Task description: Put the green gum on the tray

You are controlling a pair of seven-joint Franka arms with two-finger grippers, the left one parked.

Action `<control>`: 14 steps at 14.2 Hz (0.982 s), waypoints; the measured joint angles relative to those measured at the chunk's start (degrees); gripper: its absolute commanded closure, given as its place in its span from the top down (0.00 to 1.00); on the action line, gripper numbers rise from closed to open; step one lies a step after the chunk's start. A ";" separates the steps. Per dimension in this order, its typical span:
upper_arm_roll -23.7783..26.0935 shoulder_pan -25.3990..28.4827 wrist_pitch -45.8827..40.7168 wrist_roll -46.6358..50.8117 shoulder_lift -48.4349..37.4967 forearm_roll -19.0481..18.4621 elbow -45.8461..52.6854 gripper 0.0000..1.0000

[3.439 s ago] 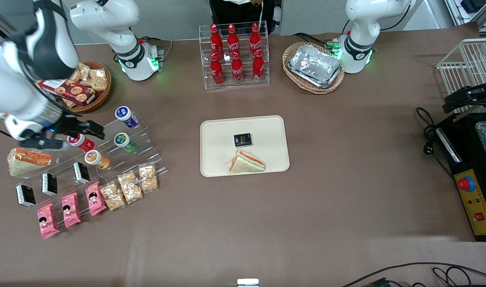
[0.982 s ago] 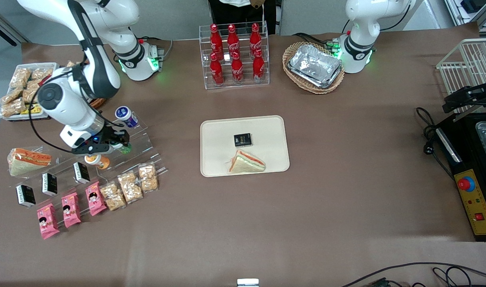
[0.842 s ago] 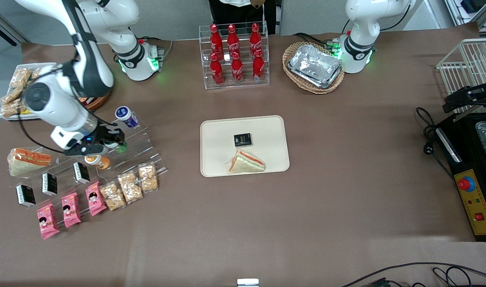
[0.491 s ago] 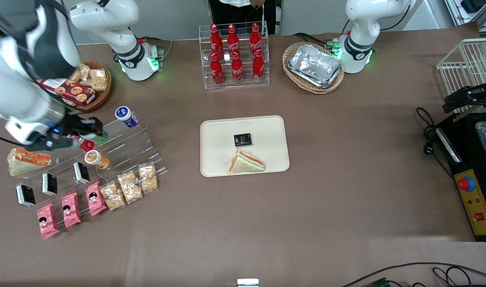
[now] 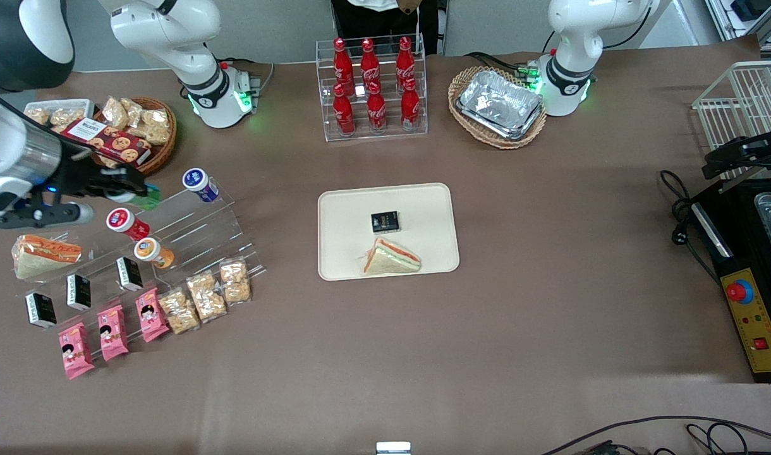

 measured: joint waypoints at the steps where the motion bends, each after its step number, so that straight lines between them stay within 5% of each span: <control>1: 0.95 0.89 -0.02 2.90 0.59 1.01 0.00 0.52; 4: 4.24 7.90 3.85 16.75 1.45 1.52 -1.83 0.52; 8: 5.56 19.30 23.16 29.98 1.17 1.42 -15.74 0.52; 14: 5.52 24.89 50.40 32.58 2.56 1.38 -35.53 0.52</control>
